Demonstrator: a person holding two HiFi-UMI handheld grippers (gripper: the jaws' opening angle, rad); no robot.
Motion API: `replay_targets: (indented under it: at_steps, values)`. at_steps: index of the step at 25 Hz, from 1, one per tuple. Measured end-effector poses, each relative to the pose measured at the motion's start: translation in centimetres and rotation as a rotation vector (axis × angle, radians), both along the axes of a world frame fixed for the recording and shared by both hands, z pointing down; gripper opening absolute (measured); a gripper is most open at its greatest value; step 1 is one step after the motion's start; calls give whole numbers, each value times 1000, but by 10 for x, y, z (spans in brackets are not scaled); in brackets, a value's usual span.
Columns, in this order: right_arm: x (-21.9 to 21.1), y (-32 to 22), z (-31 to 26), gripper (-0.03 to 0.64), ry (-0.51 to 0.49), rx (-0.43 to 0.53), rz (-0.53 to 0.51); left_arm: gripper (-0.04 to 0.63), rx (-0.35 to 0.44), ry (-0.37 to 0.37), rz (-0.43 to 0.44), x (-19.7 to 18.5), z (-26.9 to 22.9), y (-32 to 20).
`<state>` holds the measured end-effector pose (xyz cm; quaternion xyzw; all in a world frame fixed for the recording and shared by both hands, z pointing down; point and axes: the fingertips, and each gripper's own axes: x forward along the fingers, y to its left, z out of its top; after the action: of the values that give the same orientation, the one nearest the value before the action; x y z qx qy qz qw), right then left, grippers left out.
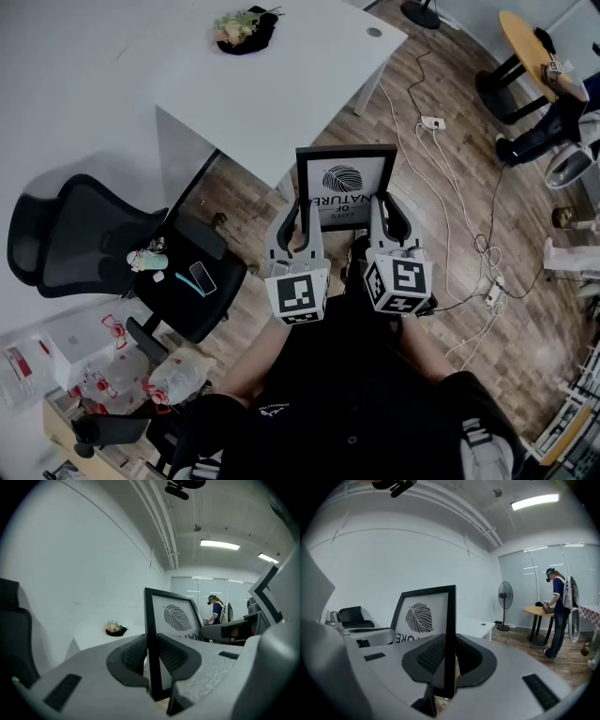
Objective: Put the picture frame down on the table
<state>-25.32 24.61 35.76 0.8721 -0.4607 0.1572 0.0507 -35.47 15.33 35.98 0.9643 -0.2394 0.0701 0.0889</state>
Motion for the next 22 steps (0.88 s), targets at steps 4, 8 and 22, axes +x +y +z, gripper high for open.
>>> replay_targets:
  at_steps: [4, 8, 22]
  values:
    - [-84, 2, 2, 64, -37, -32, -10, 74, -45, -25, -8, -83, 2, 1]
    - [-125, 14, 7, 64, -41, -58, -23, 74, -70, -28, -7, -124, 11, 13]
    - [-151, 91, 4, 64, -33, -38, 95, 74, -40, -3, 120, -138, 7, 79]
